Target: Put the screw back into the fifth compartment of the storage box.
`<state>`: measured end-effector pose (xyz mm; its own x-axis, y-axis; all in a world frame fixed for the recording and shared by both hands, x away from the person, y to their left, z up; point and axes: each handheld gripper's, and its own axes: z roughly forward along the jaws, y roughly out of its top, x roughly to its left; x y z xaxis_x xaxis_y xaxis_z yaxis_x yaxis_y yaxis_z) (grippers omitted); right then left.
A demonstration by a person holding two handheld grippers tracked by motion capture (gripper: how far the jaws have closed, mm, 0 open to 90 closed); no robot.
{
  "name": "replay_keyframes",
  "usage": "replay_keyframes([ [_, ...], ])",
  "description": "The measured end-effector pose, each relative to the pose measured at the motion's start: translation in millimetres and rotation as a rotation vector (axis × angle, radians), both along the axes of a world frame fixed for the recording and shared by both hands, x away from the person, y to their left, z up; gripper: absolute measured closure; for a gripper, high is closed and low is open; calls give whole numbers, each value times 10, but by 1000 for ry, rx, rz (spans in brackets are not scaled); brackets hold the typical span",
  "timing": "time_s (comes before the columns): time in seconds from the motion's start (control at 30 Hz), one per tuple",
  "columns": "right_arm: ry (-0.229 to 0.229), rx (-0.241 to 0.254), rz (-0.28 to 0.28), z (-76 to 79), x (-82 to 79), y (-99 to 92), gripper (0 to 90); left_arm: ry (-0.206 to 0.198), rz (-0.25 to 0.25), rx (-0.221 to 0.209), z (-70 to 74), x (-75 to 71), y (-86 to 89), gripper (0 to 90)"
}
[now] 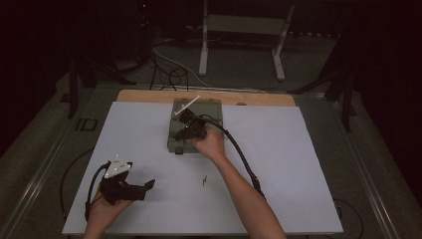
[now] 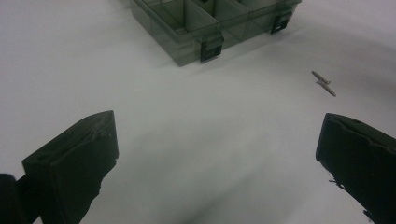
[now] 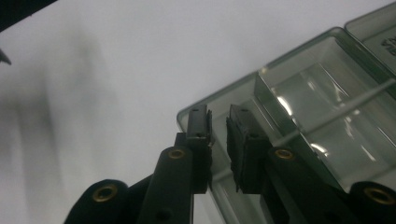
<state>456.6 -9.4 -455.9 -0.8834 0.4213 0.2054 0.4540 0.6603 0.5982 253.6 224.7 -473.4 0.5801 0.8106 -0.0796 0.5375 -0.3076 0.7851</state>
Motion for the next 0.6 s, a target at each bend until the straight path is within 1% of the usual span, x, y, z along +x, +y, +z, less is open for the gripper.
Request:
replay_keyframes([
  [0.1,-5,21,-4,44,-49,-110,747,1,0,-1,-2,3,3,1],
  [0.23,-16,20,-8,99,-128,-239,723,0,-1,2,-2,2,-3,1],
  [0.27,-26,25,-7,115,-157,-287,714,0,-1,2,-3,2,-5,1],
  [0.3,-18,27,-19,132,-189,-307,710,-1,-2,3,-5,4,-7,1],
  [0.33,-15,32,-14,148,-217,-357,702,0,-2,4,-4,3,-8,1],
  [0.4,-21,37,-15,150,-233,-383,697,1,-3,4,-5,4,-10,1],
  [0.43,-36,45,-17,157,-278,-433,691,1,-5,3,-5,3,-11,1],
  [0.47,-30,42,-24,162,-324,-475,671,2,-4,2,-6,2,-15,1],
  [0.5,-26,35,-19,165,-346,-506,665,2,-4,2,-6,1,-18,1],
  [0.53,-39,29,0,162,-358,-546,665,2,-4,4,-6,1,-19,1],
  [0.57,-19,37,-28,173,-414,-547,665,2,-4,3,-7,0,-21,1],
  [0.6,-36,33,-18,169,-437,-573,661,1,-6,6,-5,-1,-22,1],
])
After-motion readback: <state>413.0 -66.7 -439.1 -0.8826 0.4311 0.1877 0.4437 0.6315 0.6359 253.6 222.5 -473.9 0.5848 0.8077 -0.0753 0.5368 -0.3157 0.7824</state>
